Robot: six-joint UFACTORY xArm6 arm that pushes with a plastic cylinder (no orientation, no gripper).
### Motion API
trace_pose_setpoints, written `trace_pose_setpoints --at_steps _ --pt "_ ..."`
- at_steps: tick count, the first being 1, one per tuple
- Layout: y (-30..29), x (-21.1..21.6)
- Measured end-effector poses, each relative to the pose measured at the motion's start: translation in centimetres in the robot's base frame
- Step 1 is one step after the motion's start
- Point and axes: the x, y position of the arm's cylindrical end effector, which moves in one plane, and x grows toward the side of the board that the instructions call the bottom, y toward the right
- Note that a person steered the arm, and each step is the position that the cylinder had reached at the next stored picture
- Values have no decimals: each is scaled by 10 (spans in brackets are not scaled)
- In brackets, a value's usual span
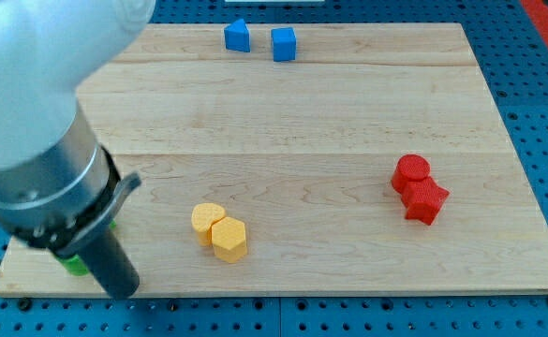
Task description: Slide the green star along with the green circle towards up
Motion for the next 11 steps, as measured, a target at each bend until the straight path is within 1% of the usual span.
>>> trace_pose_setpoints --at_steps 1,2,3,4,6,7,8,11 --pt "-13 -20" --pt "-14 -2" --pt "-48 -1" --pt "-51 -13" --pt "-54 -92" --pt "-53 -122" --pt "-46 -132" --pt "-37 -133"
